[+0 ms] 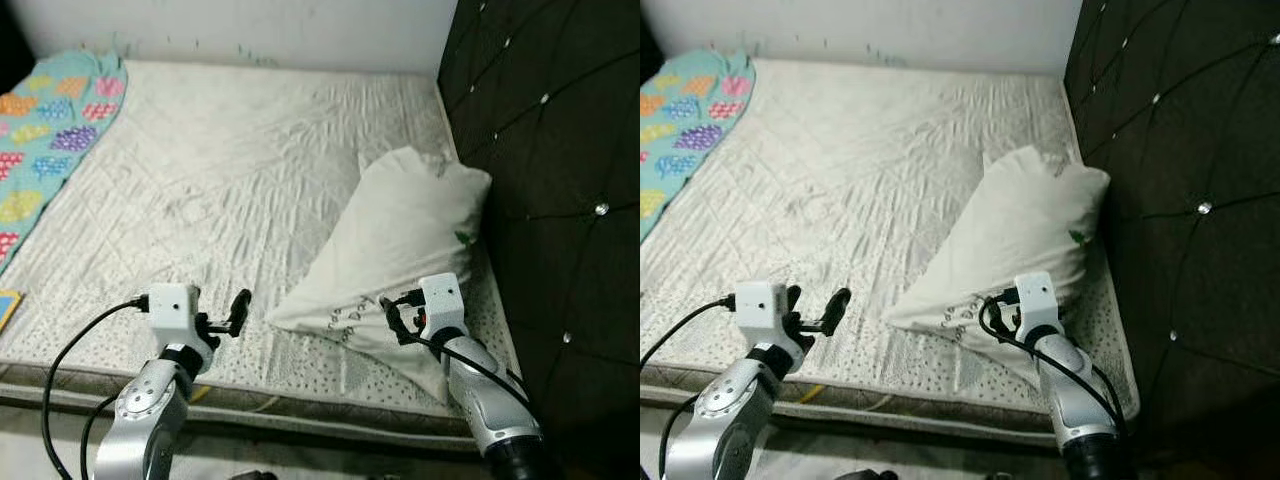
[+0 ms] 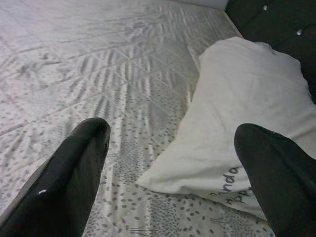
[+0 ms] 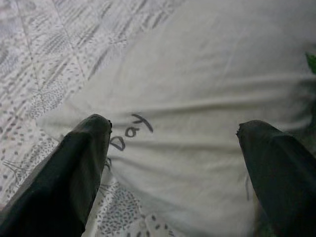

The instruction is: Clean up the room

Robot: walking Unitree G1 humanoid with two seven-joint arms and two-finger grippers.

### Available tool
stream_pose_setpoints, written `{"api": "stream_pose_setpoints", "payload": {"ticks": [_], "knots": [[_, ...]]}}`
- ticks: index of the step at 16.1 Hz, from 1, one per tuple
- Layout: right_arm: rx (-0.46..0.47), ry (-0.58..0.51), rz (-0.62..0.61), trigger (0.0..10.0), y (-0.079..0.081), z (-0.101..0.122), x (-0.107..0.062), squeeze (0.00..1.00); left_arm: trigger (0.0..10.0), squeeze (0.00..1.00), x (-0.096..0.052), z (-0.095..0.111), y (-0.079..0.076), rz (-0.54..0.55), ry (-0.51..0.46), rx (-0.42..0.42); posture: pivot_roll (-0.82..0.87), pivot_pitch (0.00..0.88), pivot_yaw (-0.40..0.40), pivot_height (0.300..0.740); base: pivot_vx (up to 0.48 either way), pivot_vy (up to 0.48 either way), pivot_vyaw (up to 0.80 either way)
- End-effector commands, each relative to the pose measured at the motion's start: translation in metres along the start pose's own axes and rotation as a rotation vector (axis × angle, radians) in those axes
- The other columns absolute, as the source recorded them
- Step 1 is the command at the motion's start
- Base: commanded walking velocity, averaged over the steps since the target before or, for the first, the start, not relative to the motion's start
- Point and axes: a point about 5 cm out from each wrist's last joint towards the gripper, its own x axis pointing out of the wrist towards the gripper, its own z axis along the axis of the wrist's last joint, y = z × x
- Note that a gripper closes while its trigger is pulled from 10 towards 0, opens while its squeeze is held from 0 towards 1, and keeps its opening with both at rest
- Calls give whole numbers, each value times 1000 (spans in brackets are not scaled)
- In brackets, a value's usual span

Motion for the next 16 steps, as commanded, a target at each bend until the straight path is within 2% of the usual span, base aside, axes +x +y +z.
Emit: {"api": "stream_pose_setpoints", "payload": {"ticks": [1, 4, 7, 8, 11, 16], "knots": [[8, -16, -8, 10000, -1, 3, -1, 0, 10000, 0, -1, 0, -5, -9, 11, 7, -18, 166, 17, 740, 0, 0, 0], [42, -41, 19, 10000, 4, 6, -6, 0, 10000, 0, -5, -1, -11, -16, 18, -12, -16, 165, 18, 740, 0, 0, 0], [61, -59, 31, 10000, 8, 9, -6, 0, 10000, 0, -6, -1, -14, 4, -9, -28, -18, 140, 14, 716, 0, 0, 0], [73, -86, 45, 10000, 10, 13, -5, 0, 10000, 0, -5, 0, -15, 9, -18, -33, -20, 125, 12, 701, 0, 0, 0], [71, -119, 58, 10000, 10, 22, -2, 0, 10000, 0, 3, 4, -16, 8, -37, -29, -27, 102, 3, 701, 0, 0, 0], [58, -146, 78, 10000, 10, 29, -2, 0, 10000, 0, 9, 12, -13, 19, -70, -23, -37, 116, -4, 701, 0, 0, 0]]}}
